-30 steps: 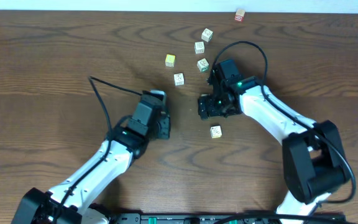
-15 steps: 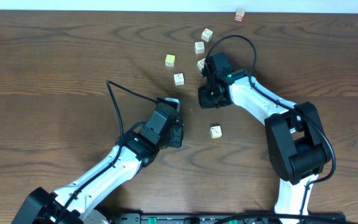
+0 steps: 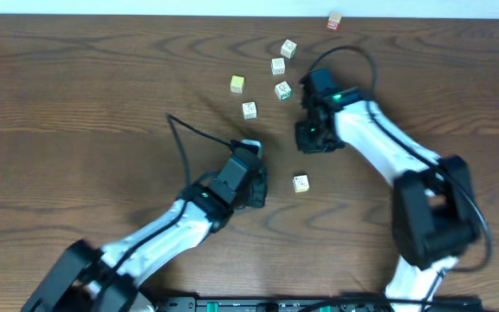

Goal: Lift 3 blocks

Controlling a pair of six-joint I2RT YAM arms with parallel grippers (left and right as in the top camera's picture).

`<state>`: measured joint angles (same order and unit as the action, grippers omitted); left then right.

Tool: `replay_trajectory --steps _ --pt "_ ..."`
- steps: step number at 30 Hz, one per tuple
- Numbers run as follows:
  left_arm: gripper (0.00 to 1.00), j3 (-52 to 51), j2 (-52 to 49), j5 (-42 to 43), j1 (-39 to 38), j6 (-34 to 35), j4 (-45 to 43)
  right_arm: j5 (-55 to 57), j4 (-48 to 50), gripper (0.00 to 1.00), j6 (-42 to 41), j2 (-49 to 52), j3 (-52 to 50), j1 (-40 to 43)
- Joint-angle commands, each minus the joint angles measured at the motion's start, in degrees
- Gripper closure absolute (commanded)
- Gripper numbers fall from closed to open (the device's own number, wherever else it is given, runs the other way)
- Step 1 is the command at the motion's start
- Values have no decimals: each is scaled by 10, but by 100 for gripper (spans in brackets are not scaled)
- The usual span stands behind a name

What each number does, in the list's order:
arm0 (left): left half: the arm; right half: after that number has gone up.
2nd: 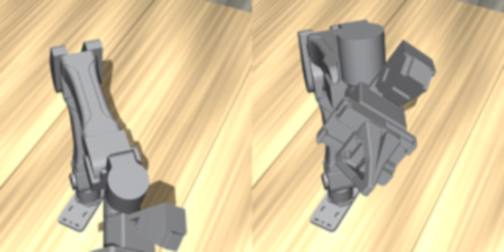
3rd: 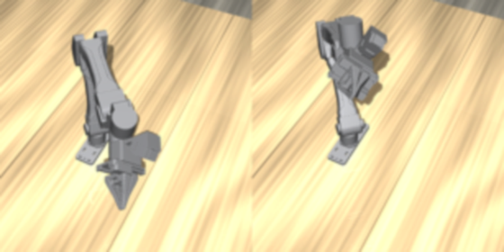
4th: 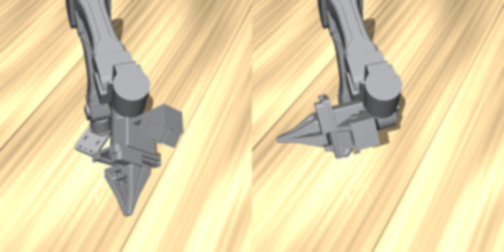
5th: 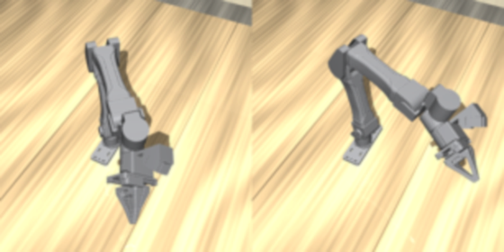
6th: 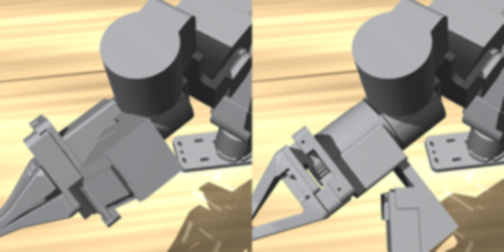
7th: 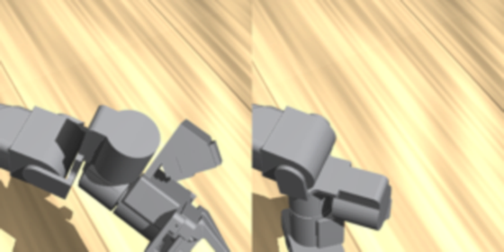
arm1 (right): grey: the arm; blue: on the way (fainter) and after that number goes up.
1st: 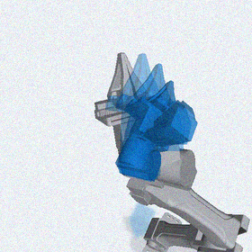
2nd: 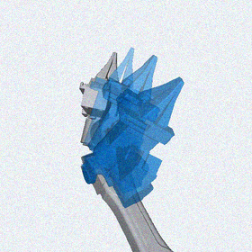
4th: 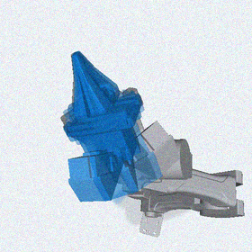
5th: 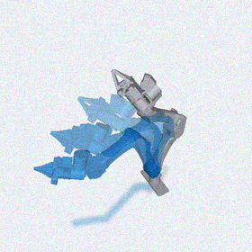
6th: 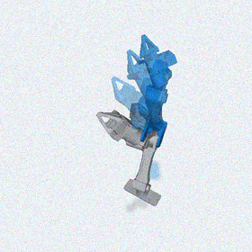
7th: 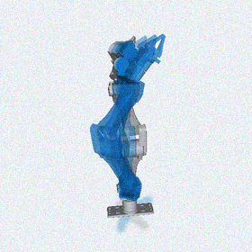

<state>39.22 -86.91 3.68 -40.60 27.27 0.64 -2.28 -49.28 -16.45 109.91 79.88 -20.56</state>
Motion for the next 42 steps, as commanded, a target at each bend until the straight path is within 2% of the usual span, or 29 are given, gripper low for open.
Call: replay_trajectory --steps 1,5,9,12,18,19,21,23,35,39,42 --pt "92 -7 -31 -9 -12 38 -17 37 -22 99 20 -57 0 21" --pt "92 -7 -49 0 -29 53 -50 37 -47 99 22 -65 -40 38" --pt "91 -7 -54 -1 -51 63 -68 26 -14 99 21 -65 -111 44" --pt "87 -7 -56 -7 -63 72 -76 5 12 99 21 -65 -157 43" --pt "83 -7 -56 -19 -76 95 -81 -33 45 99 22 -65 -211 40" --pt "83 -7 -56 -23 -77 95 -81 -38 50 99 23 -65 -216 40" --pt "76 -7 -56 -36 -78 95 -81 -49 56 99 24 -65 -223 40" --pt "75 -7 -58 -49 -78 95 -81 -66 58 99 27 -65 -225 39" --pt "75 -6 -116 -52 -78 114 -126 -76 63 99 37 -65 -225 -3" --pt "71 -6 -116 -52 -78 114 -125 -74 60 98 37 -65 -225 -7" --pt "64 -6 -116 -52 -78 114 -125 -72 56 91 37 -65 -225 -7"
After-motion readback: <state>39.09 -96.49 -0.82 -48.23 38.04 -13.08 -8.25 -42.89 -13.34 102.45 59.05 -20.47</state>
